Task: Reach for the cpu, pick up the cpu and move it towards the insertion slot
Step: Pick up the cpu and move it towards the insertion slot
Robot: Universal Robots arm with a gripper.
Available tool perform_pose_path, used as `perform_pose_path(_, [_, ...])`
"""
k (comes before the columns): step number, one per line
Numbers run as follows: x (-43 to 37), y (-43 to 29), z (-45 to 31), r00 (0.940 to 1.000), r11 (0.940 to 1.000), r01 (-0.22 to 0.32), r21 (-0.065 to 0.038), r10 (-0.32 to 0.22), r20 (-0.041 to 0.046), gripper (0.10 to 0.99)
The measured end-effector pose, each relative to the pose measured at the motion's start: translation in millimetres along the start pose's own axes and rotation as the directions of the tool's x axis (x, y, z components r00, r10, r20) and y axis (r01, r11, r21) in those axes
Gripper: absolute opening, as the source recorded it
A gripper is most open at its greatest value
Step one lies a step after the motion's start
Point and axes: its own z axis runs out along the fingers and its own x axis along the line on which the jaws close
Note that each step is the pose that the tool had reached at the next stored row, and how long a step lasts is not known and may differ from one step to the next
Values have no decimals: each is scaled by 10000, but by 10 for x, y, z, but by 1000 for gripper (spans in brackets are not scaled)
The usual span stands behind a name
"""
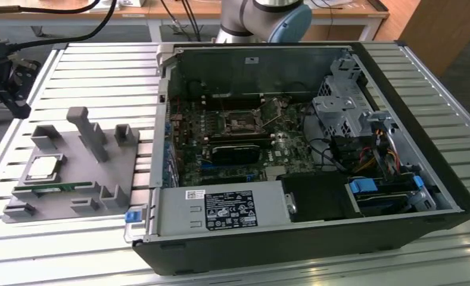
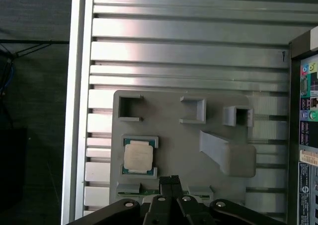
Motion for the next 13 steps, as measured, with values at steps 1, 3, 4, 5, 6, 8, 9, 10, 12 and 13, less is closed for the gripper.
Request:
perform_pose_path(1, [3,-4,12,10000,10000,2,1,-2,11,106])
perform_pose_path(3, [8,-10,42,10000,10000,5,1,-5,27,114])
perform_pose_path(4, [16,-13,54,10000,10000,6,2,-6,39,165])
perform_pose_path(5, [25,-15,66,10000,10000,7,2,-7,61,165])
perform_pose_path(6, [35,-17,77,10000,10000,8,3,-8,89,231])
perform_pose_path(8, [55,-23,96,9999,10000,10,3,-10,144,294])
perform_pose_path(9, [65,-25,104,9999,10000,10,4,-11,169,353])
perform_pose_path(10, [73,-27,113,9998,10000,11,4,-11,188,408])
perform_pose_path(12, [84,-29,131,9998,10000,13,4,-13,218,467])
perform_pose_path(13, [90,-30,141,9997,10000,13,4,-13,230,525])
